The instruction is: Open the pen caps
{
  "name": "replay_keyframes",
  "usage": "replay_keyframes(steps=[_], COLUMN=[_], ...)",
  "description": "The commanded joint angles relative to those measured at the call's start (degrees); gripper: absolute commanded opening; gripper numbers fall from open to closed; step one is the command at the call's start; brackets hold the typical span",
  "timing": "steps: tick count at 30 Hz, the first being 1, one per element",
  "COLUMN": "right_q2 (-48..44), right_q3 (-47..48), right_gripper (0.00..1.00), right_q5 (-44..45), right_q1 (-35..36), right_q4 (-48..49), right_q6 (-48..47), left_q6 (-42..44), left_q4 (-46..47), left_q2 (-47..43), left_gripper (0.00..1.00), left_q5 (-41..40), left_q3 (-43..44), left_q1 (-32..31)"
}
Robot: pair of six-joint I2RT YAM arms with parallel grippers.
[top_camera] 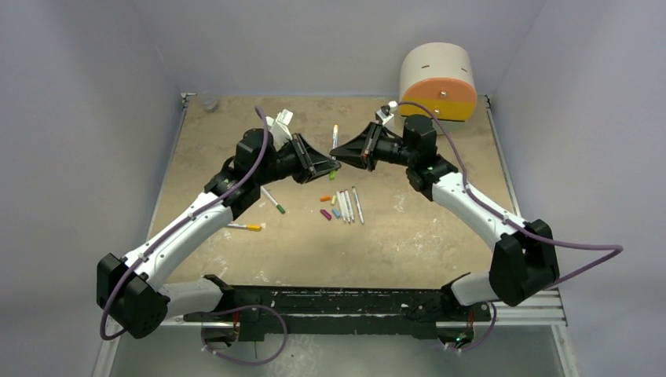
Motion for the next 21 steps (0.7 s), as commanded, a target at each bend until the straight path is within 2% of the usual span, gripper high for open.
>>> replay_keyframes(steps=[1, 13, 16, 21], right_q2=[-5.28, -3.22, -1.65, 1.53], right_q3=[1.10, 6.17, 8.61, 15.28], right_gripper=[0.00, 0.00, 0.00, 0.00], right_q5=[2.76, 4.11, 3.65, 2.18], right_q1=[-2.95, -8.15, -8.16, -8.19], right_q4=[3.62, -0.40, -2.64, -18.54], right_q6=[1.32, -3.83, -6.48, -19.68], left_q6=[2.42, 5.21, 7.34, 11.07], left_q4=[-5.54, -12.12, -15.76, -24.43], left_q2=[-0.67, -6.57, -7.62, -6.72], left_gripper=[0.00, 0.00, 0.00, 0.00], left_q5=[5.98, 15.68, 13.60, 5.55], left_q3=[-1.91, -5.52, -5.58, -5.10], left_q1=[-0.52, -0.98, -0.95, -0.94])
